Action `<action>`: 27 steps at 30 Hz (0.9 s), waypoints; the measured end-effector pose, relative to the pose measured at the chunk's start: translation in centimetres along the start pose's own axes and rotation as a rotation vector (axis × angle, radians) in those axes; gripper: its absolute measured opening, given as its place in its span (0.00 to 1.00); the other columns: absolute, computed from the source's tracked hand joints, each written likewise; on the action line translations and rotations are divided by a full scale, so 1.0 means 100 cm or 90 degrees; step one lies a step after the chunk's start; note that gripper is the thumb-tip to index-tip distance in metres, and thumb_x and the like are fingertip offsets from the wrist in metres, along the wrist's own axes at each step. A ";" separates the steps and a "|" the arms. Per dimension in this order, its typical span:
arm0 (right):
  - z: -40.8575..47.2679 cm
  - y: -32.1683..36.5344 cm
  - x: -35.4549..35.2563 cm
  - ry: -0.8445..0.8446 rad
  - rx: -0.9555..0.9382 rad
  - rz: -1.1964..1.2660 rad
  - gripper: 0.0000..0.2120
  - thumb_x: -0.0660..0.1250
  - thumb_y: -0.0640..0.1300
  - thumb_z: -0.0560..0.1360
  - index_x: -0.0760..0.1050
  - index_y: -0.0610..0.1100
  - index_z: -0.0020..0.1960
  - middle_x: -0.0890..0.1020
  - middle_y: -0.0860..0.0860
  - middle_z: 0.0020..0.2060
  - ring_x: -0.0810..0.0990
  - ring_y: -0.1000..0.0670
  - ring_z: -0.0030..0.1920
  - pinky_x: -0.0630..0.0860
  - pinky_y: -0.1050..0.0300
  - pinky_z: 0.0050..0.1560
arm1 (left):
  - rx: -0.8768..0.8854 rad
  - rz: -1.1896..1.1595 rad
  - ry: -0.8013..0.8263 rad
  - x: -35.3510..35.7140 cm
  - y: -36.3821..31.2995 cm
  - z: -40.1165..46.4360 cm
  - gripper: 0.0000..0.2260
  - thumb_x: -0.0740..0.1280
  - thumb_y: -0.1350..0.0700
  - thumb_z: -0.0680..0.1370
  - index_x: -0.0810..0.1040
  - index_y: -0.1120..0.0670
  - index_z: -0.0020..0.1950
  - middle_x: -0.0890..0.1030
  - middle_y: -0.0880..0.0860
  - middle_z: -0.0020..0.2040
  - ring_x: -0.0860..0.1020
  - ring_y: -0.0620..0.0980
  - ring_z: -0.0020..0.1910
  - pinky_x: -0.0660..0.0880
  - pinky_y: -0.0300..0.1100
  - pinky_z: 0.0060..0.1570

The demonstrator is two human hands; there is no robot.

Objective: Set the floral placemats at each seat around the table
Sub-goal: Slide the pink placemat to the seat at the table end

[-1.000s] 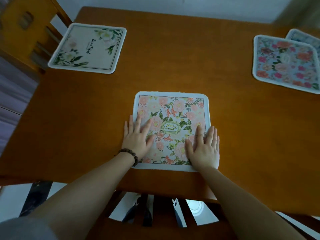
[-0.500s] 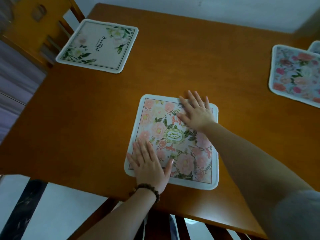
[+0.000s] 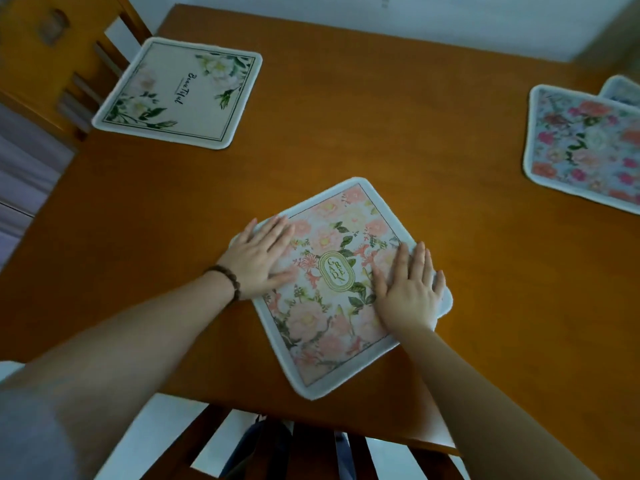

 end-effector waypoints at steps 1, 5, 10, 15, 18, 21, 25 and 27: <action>-0.014 -0.001 0.004 0.008 0.029 0.001 0.37 0.33 0.67 0.77 0.40 0.46 0.79 0.45 0.43 0.78 0.43 0.44 0.77 0.43 0.41 0.75 | 0.030 0.015 0.010 -0.002 0.007 0.007 0.39 0.36 0.27 0.74 0.31 0.50 0.75 0.38 0.54 0.78 0.29 0.48 0.73 0.34 0.53 0.72; -0.049 -0.003 0.008 0.030 0.079 -0.003 0.38 0.37 0.67 0.76 0.43 0.45 0.79 0.48 0.41 0.78 0.47 0.42 0.77 0.47 0.37 0.73 | 0.024 0.067 0.019 -0.010 0.010 0.011 0.42 0.33 0.25 0.72 0.35 0.50 0.77 0.37 0.53 0.78 0.33 0.51 0.75 0.36 0.57 0.73; -0.007 0.006 -0.014 -0.022 -0.067 0.020 0.36 0.40 0.71 0.76 0.43 0.55 0.78 0.41 0.45 0.78 0.39 0.43 0.77 0.32 0.37 0.71 | -0.389 -0.178 -0.108 -0.015 -0.019 -0.044 0.44 0.45 0.26 0.74 0.35 0.54 0.77 0.36 0.61 0.77 0.38 0.60 0.76 0.37 0.58 0.72; 0.044 0.036 -0.016 0.013 -0.312 -0.087 0.34 0.37 0.74 0.74 0.32 0.63 0.75 0.34 0.51 0.77 0.30 0.48 0.75 0.34 0.36 0.72 | -0.478 -0.275 -0.079 0.009 -0.090 -0.079 0.43 0.44 0.27 0.72 0.32 0.51 0.77 0.35 0.62 0.76 0.38 0.62 0.75 0.38 0.58 0.72; 0.043 0.037 -0.006 0.027 -0.348 -0.097 0.36 0.37 0.74 0.74 0.33 0.61 0.76 0.36 0.52 0.77 0.30 0.51 0.75 0.35 0.38 0.73 | -0.466 -0.226 -0.046 0.016 -0.101 -0.080 0.41 0.40 0.28 0.74 0.36 0.52 0.78 0.38 0.64 0.76 0.38 0.64 0.75 0.40 0.62 0.72; 0.035 0.032 -0.004 0.008 -0.326 -0.092 0.35 0.37 0.73 0.75 0.34 0.59 0.77 0.37 0.52 0.77 0.32 0.52 0.75 0.37 0.40 0.75 | -0.417 -0.199 -0.033 0.017 -0.093 -0.075 0.42 0.34 0.28 0.72 0.36 0.53 0.78 0.36 0.67 0.75 0.36 0.65 0.74 0.41 0.60 0.73; 0.021 0.028 -0.005 0.007 -0.284 -0.077 0.35 0.36 0.73 0.74 0.35 0.60 0.77 0.38 0.54 0.77 0.32 0.53 0.76 0.38 0.40 0.75 | -0.385 -0.191 -0.014 0.017 -0.088 -0.072 0.43 0.32 0.28 0.71 0.35 0.55 0.77 0.35 0.68 0.74 0.34 0.65 0.74 0.40 0.58 0.73; 0.013 0.025 -0.005 0.008 -0.256 -0.069 0.34 0.37 0.72 0.75 0.36 0.61 0.77 0.39 0.54 0.78 0.33 0.52 0.76 0.38 0.40 0.74 | -0.373 -0.181 0.004 0.018 -0.085 -0.068 0.43 0.31 0.28 0.70 0.33 0.55 0.76 0.34 0.68 0.74 0.33 0.65 0.74 0.40 0.58 0.73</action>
Point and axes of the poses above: each hand's wrist, its own z-axis towards the middle knuckle, its own x-axis out of the palm, y = z × x, the point moved 5 cm from there along z, towards the middle knuckle
